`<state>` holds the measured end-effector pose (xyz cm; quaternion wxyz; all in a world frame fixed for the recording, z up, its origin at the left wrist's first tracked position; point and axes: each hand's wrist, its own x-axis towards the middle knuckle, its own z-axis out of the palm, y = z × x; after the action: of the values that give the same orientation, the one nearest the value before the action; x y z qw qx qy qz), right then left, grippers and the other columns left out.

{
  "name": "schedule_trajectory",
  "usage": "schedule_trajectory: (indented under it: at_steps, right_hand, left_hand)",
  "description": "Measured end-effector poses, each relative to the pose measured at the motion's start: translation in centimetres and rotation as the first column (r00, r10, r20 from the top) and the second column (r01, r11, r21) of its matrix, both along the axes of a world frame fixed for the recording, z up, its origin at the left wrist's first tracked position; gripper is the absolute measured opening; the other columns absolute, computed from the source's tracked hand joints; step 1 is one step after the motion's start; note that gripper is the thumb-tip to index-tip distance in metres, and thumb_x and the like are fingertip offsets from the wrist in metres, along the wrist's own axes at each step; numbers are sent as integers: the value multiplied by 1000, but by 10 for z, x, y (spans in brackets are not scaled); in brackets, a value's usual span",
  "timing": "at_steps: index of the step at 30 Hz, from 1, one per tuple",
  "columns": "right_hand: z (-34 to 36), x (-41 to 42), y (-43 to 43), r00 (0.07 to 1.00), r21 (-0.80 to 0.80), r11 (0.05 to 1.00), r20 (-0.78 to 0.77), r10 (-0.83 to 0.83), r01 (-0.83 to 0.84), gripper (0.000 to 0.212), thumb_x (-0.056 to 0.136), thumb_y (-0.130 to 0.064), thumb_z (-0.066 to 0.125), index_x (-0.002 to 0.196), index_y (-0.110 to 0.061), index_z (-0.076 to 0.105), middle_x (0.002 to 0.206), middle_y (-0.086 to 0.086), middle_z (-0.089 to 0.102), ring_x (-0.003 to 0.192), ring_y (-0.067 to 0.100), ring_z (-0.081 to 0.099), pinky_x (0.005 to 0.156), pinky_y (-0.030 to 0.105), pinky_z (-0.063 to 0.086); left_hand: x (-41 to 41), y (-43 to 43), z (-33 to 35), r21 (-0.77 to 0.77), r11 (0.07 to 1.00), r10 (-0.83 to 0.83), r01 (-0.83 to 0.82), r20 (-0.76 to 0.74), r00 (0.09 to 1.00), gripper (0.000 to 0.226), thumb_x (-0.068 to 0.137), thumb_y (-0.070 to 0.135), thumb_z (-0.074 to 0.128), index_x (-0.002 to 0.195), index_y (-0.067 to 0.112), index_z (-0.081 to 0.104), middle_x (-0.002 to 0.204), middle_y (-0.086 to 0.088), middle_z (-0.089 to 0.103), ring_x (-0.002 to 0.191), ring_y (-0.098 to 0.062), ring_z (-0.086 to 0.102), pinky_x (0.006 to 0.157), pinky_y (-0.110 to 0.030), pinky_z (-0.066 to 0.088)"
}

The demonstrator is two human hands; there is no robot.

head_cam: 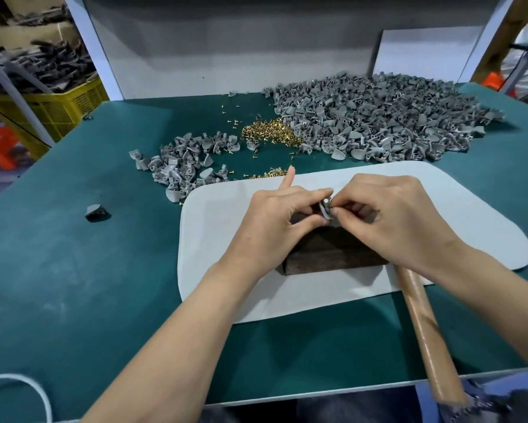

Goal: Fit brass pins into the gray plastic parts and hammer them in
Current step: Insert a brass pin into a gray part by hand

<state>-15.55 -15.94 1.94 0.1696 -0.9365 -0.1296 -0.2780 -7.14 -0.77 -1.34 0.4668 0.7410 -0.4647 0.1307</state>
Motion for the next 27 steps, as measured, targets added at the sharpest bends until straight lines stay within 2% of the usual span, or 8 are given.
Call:
schedule_trajectory:
  at_steps: [5, 11, 15, 17, 20, 22, 25, 27]
  right_hand:
    - [1, -1, -2, 998, -16, 998, -10, 63, -63, 8, 78, -7, 62, 72, -5, 67, 67, -1, 61, 57, 14, 54, 57, 33, 47]
    - [1, -3, -5, 994, -34, 993, -5, 110, -110, 10, 79, -6, 62, 71, -3, 66, 66, 2, 61, 55, 18, 54, 53, 38, 48]
    - [1, -5, -6, 994, -42, 993, -14, 112, -112, 9, 79, -5, 62, 70, -2, 64, 65, 3, 59, 55, 19, 53, 52, 39, 47]
    - [2, -5, -8, 993, -7, 994, -30, 111, -111, 8, 79, -1, 65, 72, -3, 64, 67, 2, 59, 57, 15, 53, 56, 34, 47]
    - [3, -4, -12, 998, 94, 994, -29, 61, -58, 9, 78, 1, 71, 74, -5, 66, 67, -1, 60, 59, 10, 52, 59, 21, 45]
    - [1, -3, -12, 1000, 116, 993, -20, 22, -19, 6, 79, -2, 71, 75, -5, 68, 68, 1, 62, 60, 12, 56, 60, 26, 46]
    - [-2, -3, -9, 999, 140, 990, -38, 8, -3, 5, 80, -1, 68, 78, -5, 69, 70, 3, 63, 62, 15, 59, 61, 31, 47]
    - [-3, -4, -9, 998, 183, 983, -61, 27, -16, 6, 80, 0, 66, 80, -5, 69, 72, 3, 63, 62, 14, 60, 61, 30, 49]
  left_hand:
    - [-2, 1, 2, 26, 999, -21, 21, 28, 999, 34, 72, -1, 73, 104, -9, 68, 70, -14, 68, 62, -14, 54, 115, -33, 18]
    - [-3, 0, 0, 17, 1000, -25, 24, 26, 999, 33, 72, 2, 73, 103, -9, 68, 71, -13, 70, 58, -6, 52, 115, -34, 17]
    - [-3, 0, 0, 15, 1000, -19, 19, 43, 999, 32, 72, 2, 73, 103, -7, 68, 70, -13, 70, 58, -12, 54, 116, -33, 17]
    - [-4, -2, -1, -1, 1000, -8, 8, 35, 999, 33, 73, 2, 73, 104, -6, 68, 70, -13, 69, 57, -11, 51, 117, -30, 19]
    - [-7, -6, -2, -76, 997, 10, -15, -68, 998, 39, 75, 4, 73, 113, -3, 65, 77, -14, 72, 63, -3, 49, 117, -24, 22]
    - [-8, -7, -1, -100, 995, 4, -16, -118, 993, 44, 76, 6, 74, 118, -1, 62, 82, -14, 73, 67, -2, 50, 115, -21, 24]
    - [-7, -5, 0, -85, 996, 2, -11, -97, 995, 44, 77, 6, 73, 119, 2, 62, 79, -9, 71, 67, -8, 54, 115, -24, 26]
    - [-7, -5, -1, -75, 997, -8, 2, -74, 997, 42, 77, 3, 72, 118, 2, 63, 76, 0, 65, 64, 0, 50, 116, -29, 26]
